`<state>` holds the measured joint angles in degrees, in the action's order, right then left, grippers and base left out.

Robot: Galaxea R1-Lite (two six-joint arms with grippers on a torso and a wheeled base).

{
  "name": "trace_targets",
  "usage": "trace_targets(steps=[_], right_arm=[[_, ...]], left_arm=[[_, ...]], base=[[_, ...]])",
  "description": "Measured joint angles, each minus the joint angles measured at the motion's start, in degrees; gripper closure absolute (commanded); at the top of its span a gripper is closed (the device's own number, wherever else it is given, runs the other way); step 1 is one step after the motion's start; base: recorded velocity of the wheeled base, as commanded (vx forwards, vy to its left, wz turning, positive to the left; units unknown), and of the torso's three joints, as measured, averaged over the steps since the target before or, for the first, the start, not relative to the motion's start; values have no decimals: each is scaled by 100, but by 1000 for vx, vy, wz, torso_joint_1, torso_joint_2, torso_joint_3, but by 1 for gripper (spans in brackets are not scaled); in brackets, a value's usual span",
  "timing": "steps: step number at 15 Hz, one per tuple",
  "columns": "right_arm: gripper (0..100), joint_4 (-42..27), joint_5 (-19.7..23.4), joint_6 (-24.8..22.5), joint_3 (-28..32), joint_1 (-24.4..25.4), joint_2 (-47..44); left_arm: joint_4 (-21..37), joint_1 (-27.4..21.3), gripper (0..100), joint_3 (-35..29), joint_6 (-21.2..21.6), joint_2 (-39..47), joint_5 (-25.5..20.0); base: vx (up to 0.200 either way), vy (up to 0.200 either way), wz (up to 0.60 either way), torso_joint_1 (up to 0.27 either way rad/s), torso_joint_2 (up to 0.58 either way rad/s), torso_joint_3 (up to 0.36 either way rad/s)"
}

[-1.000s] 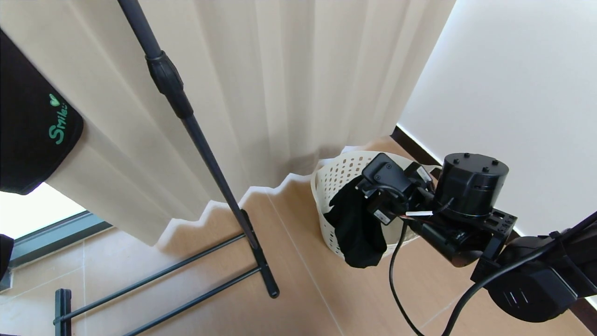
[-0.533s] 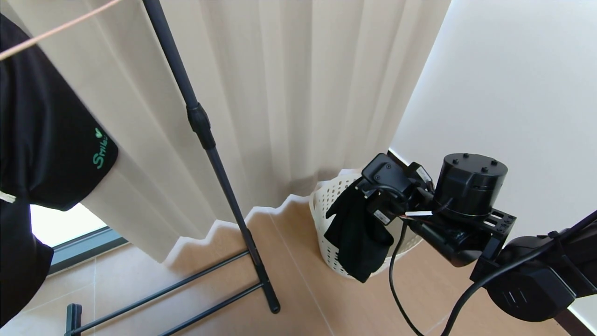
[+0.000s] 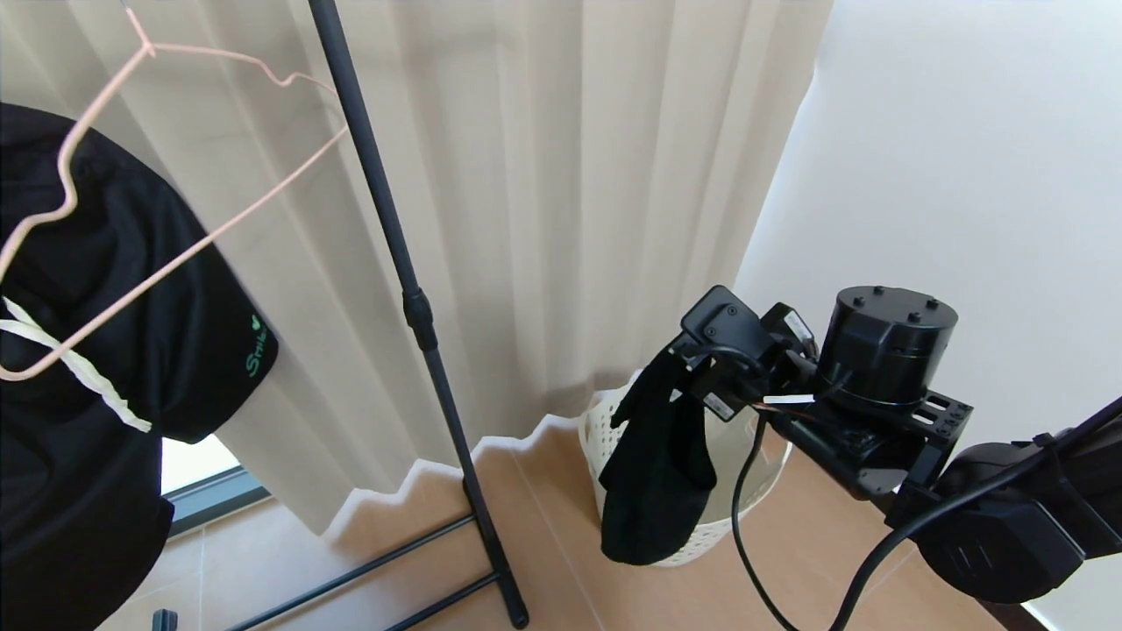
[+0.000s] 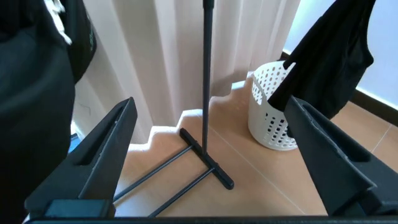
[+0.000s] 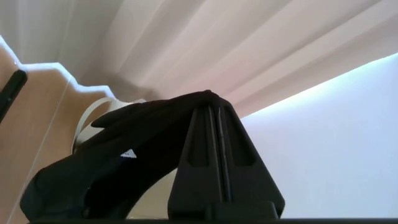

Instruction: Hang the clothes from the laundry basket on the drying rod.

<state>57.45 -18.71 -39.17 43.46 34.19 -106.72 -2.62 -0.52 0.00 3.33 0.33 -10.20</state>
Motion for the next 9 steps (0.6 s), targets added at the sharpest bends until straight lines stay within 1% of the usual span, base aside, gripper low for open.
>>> trace_targets(steps=[3, 7, 9], right_arm=[[100, 0, 9, 0, 2, -7, -9], [100, 7, 16, 6, 2, -13, -15], [100, 7, 18, 9, 0, -13, -20]], left_arm=[[5, 0, 0, 0, 0, -2, 0], [0, 0, 0, 0, 1, -4, 0], [2, 0, 0, 0, 1, -4, 0]], base=[[0, 0, 0, 181, -509, -139], [0, 0, 0, 212, -537, -288], [0, 0, 0, 229, -559, -203]])
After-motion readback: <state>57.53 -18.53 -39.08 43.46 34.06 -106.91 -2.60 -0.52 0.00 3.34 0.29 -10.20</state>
